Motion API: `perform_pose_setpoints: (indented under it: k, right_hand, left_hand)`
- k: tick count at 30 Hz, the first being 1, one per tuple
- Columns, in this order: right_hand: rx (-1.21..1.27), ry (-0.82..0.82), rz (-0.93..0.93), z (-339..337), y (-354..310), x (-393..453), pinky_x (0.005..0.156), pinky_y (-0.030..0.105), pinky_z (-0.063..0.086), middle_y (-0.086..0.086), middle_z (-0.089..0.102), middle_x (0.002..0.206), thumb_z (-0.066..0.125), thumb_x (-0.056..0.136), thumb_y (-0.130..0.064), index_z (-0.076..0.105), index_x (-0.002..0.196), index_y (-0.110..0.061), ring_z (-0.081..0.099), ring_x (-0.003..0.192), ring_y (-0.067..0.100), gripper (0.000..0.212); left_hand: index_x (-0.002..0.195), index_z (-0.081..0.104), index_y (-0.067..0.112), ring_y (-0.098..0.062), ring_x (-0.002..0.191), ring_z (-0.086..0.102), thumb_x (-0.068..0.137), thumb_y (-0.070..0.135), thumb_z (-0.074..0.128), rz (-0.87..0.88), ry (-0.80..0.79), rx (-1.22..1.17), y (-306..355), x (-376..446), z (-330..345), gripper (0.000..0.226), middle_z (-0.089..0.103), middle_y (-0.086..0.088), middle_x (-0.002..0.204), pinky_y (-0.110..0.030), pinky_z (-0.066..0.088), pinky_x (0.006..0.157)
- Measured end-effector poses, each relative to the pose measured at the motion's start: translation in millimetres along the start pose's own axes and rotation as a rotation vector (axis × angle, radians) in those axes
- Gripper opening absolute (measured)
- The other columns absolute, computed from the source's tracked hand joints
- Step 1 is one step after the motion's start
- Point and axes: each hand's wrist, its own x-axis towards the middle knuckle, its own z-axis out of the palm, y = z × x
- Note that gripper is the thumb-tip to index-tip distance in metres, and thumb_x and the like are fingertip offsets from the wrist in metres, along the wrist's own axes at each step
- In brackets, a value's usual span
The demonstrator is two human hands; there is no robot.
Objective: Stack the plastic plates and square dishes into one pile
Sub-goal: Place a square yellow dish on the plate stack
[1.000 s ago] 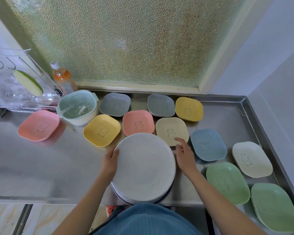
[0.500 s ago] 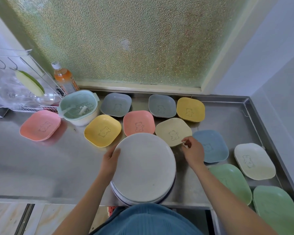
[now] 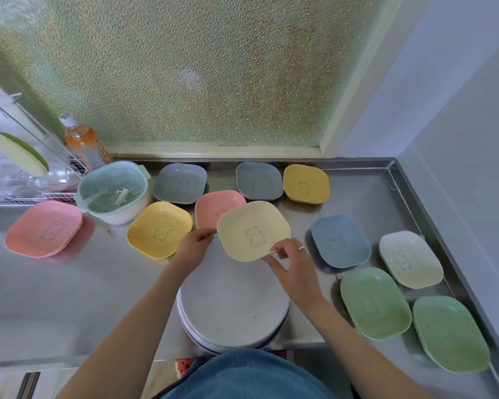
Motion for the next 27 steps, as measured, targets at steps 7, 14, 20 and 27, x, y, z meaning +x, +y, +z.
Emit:
perform_pose_setpoints:
  k: [7, 14, 20, 27]
  right_hand:
    - [-0.111, -0.158, -0.045, 4, 6, -47, 0.063, 0.018, 0.046, 0.0, 0.057, 0.095, 0.067, 0.082, -0.035, 0.055, 0.092, -0.015, 0.053, 0.081, 0.012, 0.025]
    - [-0.195, -0.258, -0.168, 2, 6, -61, 0.068, 0.028, 0.05, 0.006, 0.06, 0.094, 0.056, 0.08, -0.044, 0.058, 0.091, -0.012, 0.058, 0.09, 0.022, 0.033]
    - [-0.281, -0.265, -0.304, 2, 7, -66, 0.071, 0.023, 0.048, -0.002, 0.062, 0.084, 0.06, 0.078, -0.046, 0.056, 0.085, -0.018, 0.053, 0.083, 0.014, 0.029]
    - [-0.405, -0.187, -0.494, 3, 7, -67, 0.067, 0.021, 0.032, -0.006, 0.064, 0.065, 0.06, 0.077, -0.05, 0.062, 0.072, -0.018, 0.056, 0.063, 0.014, 0.032]
  left_hand:
    - [0.108, 0.07, 0.021, -0.019, 0.093, 0.054, 0.093, 0.015, 0.045, 0.02, -0.01, 0.041, -1, 1, -1, 0.03, 0.069, -0.004, 0.111, -0.027, 0.037, 0.083]
    - [0.108, 0.07, 0.024, -0.019, 0.09, 0.054, 0.093, 0.013, 0.043, 0.057, -0.047, 0.14, 2, 1, -4, 0.033, 0.065, 0.0, 0.094, -0.026, 0.037, 0.079]
    - [0.105, 0.071, 0.026, -0.019, 0.086, 0.055, 0.093, 0.017, 0.043, 0.096, -0.031, 0.171, 0, -1, 0, 0.031, 0.063, 0.005, 0.089, -0.024, 0.038, 0.075]
    - [0.107, 0.07, 0.028, -0.018, 0.091, 0.054, 0.091, 0.019, 0.044, 0.053, -0.016, 0.133, -3, 0, 2, 0.032, 0.064, 0.007, 0.093, -0.026, 0.039, 0.081]
